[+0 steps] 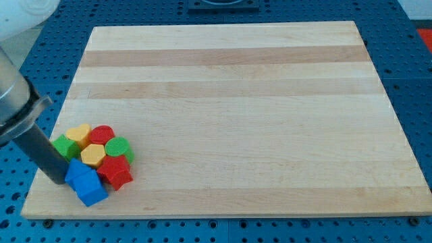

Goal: Push the blue cube parallel to the right of the yellow hexagon

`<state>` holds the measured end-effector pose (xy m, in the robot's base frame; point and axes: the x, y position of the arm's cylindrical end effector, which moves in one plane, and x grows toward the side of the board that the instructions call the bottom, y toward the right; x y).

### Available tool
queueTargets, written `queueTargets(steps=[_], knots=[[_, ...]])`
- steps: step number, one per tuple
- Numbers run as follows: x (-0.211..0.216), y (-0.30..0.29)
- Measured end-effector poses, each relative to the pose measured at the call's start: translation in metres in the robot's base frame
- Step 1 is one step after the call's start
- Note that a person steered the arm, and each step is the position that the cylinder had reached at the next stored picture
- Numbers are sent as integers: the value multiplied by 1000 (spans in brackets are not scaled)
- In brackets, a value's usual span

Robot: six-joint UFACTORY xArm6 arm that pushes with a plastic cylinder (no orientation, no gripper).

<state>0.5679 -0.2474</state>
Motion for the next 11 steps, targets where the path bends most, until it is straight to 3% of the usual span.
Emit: queueTargets(steps=[2, 4, 7, 8, 10, 11], knots=[[0, 22], [47, 11], [50, 84], [41, 104], [-35, 124], [-36, 131]])
